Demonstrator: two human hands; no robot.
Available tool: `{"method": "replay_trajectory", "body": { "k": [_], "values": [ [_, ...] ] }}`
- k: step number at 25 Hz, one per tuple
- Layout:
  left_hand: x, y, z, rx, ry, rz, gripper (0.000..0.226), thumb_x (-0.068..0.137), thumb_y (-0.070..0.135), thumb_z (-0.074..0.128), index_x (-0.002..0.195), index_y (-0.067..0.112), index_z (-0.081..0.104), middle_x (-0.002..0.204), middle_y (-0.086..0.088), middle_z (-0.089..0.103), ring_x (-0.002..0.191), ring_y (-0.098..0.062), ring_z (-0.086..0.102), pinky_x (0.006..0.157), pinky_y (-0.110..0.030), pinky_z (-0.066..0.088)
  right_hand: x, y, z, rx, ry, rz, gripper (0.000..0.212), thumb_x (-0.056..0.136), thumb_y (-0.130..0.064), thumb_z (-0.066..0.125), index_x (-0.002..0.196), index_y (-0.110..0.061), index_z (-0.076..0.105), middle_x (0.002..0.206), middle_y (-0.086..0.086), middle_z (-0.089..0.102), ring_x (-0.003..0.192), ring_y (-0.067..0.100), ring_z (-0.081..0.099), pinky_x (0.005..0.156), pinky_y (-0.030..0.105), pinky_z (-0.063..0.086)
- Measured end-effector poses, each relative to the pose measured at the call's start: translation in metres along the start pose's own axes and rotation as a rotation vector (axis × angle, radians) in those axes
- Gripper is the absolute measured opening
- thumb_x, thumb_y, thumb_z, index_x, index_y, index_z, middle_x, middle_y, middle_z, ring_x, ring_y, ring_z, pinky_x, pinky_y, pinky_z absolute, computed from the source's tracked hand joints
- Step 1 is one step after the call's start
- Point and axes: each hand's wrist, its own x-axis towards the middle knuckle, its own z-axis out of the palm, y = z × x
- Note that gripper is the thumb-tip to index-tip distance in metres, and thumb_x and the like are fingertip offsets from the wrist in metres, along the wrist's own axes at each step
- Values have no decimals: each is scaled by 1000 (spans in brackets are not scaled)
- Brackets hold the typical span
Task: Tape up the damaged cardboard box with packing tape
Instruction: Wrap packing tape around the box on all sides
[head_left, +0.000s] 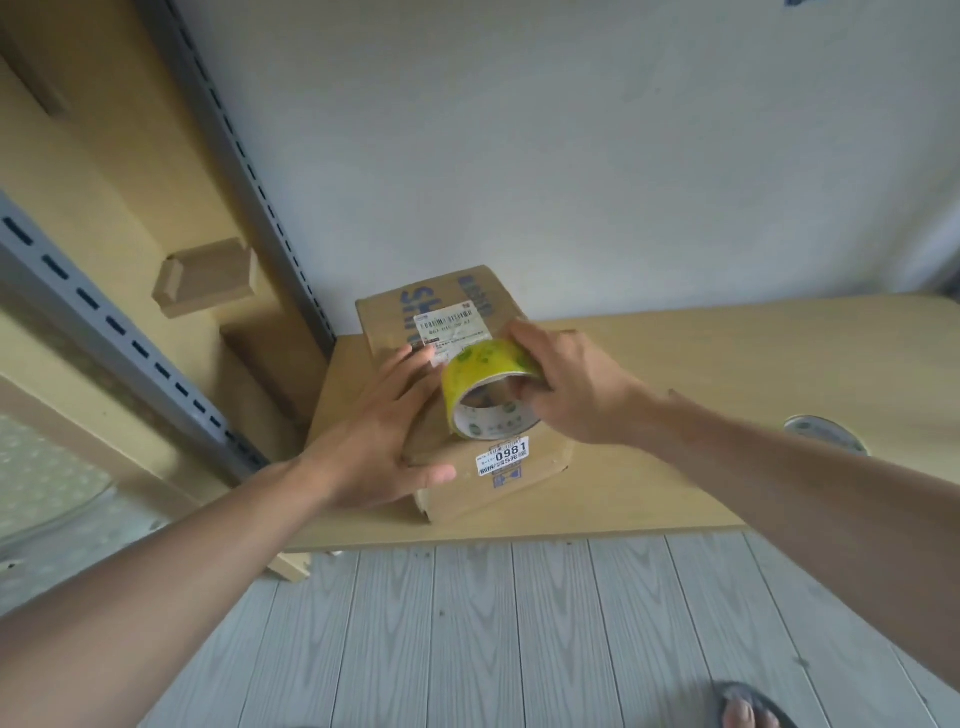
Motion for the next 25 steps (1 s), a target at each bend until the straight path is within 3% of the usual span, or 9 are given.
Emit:
{"method": "replay_trajectory", "body": {
  "k": [2, 5, 10, 14, 17, 21, 25],
  "values": [
    [-1, 2, -1, 4, 8, -11, 114, 72, 79, 52, 161, 15, 18, 169, 0, 2, 154, -8, -14, 124, -29, -3, -3, 1, -19, -61, -16, 20, 36, 77, -3, 65, 110, -16, 59, 82, -7, 63, 68, 16, 55, 54, 12, 41],
    [-2, 4, -1, 10, 2, -17, 113, 73, 79, 46, 161, 16, 13, 169, 1, 1, 154, -8, -13, 122, -25, -6, -13, 14, -57, -185, 0, 58, 34, 71, -8, 63, 100, -24, 61, 80, -4, 66, 74, 22, 60, 60, 32, 47],
    [3, 1, 6, -51, 18, -24, 114, 76, 81, 51, 162, 16, 14, 170, 4, -1, 155, -7, -14, 124, -34, 3, -38, 49, -90, -580, -112, 168, 25, 82, -33, 72, 96, -28, 51, 80, -7, 55, 70, 25, 51, 54, 29, 32],
    [4, -2, 8, -44, 41, -17, 115, 77, 86, 48, 162, 15, 16, 170, 4, 1, 155, -9, -11, 123, -37, 5, -33, 70, -77, -619, -134, 177, 24, 88, -13, 62, 105, -27, 52, 88, -7, 53, 74, 27, 50, 53, 29, 31],
    [4, -4, 10, -43, 46, -3, 114, 78, 86, 48, 162, 15, 16, 170, 4, 2, 156, -11, -10, 124, -41, 8, -24, 77, -79, -636, -124, 155, 32, 85, -4, 60, 97, -30, 44, 86, -5, 56, 73, 29, 52, 52, 29, 34],
    [4, -6, 11, -47, 59, 10, 115, 78, 87, 47, 162, 14, 18, 170, 4, 3, 156, -10, -9, 124, -43, 10, -23, 81, -77, -620, -164, 148, 32, 86, -4, 58, 94, -30, 41, 75, -13, 47, 72, 25, 51, 51, 28, 31],
    [4, -9, 12, -36, 64, 29, 116, 77, 89, 45, 161, 14, 18, 170, 4, 3, 156, -9, -9, 123, -41, 10, -20, 88, -72, -613, -178, 152, 29, 87, -1, 54, 99, -27, 49, 78, -12, 49, 71, 23, 52, 51, 28, 35]
  ]
}}
